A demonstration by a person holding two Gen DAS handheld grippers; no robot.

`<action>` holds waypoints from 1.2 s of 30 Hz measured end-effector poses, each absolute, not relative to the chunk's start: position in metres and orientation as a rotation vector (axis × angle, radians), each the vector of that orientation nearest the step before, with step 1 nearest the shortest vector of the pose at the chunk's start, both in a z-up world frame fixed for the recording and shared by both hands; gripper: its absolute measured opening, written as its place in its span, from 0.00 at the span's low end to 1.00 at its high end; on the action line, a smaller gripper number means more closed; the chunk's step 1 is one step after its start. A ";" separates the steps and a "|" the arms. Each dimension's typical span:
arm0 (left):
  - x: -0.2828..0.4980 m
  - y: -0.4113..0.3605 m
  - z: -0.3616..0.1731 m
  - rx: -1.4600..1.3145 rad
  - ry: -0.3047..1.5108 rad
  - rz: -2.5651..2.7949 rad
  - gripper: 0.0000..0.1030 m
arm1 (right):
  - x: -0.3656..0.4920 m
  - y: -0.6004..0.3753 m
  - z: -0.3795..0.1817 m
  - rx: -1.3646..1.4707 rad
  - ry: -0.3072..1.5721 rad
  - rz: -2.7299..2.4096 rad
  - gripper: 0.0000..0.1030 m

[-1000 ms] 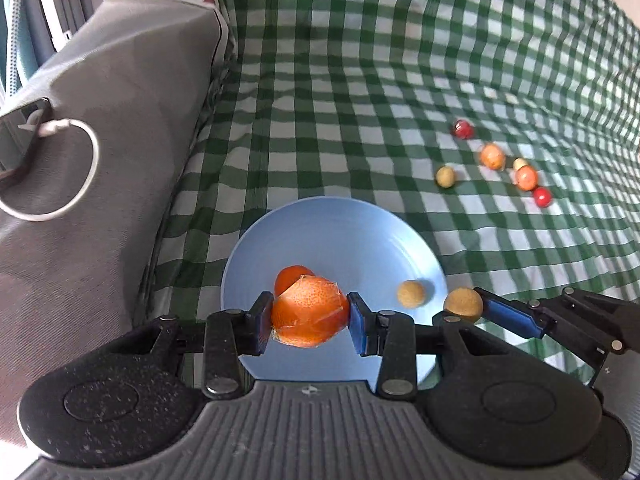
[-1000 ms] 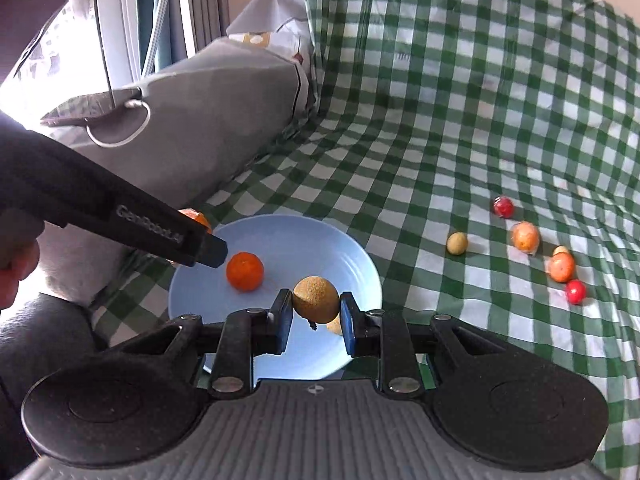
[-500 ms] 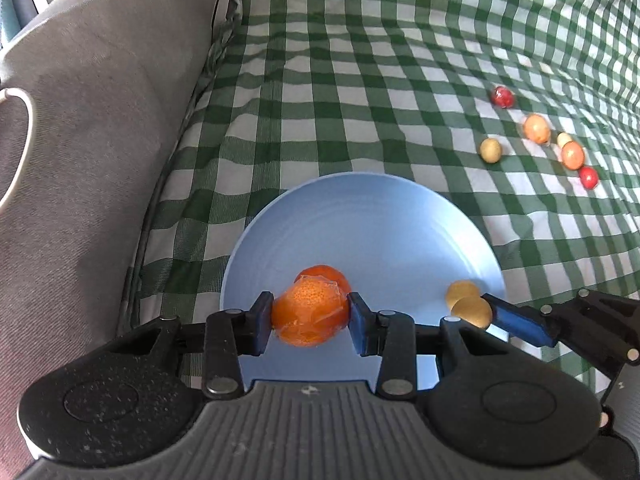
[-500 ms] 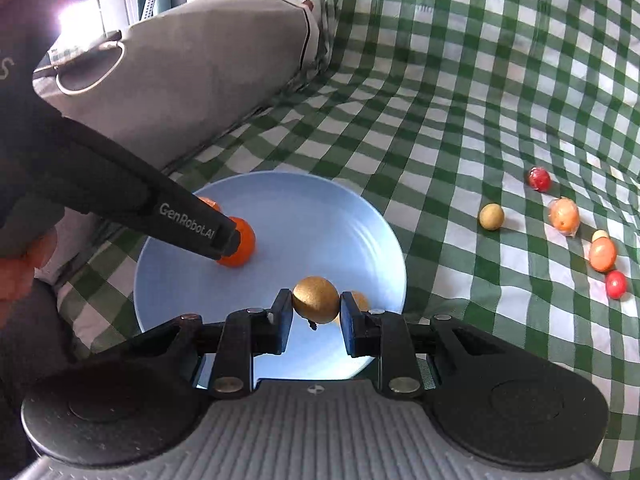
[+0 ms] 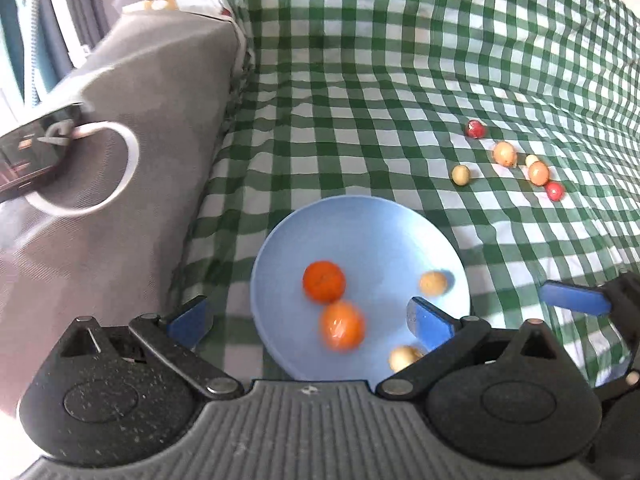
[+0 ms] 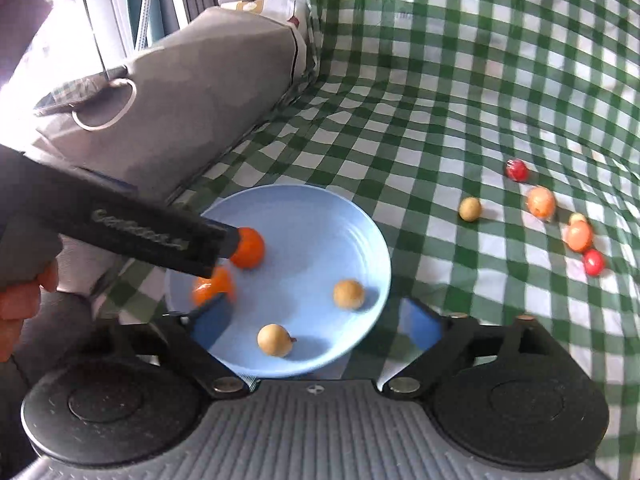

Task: Organize fruits

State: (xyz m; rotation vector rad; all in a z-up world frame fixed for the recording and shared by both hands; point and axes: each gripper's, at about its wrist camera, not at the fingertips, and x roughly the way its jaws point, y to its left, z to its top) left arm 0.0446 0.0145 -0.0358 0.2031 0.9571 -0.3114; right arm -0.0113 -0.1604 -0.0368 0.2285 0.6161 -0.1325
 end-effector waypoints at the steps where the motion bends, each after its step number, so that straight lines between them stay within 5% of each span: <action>1: 0.037 0.018 -0.032 0.203 0.956 -0.301 1.00 | -0.020 -0.158 -0.033 0.231 0.612 -0.135 0.94; 19: -0.052 0.039 0.023 0.196 0.906 -0.242 1.00 | -0.114 -0.114 0.009 0.234 0.469 -0.244 0.97; 36: -0.060 0.038 0.031 0.208 0.892 -0.246 1.00 | -0.128 -0.108 0.013 0.236 0.459 -0.252 0.98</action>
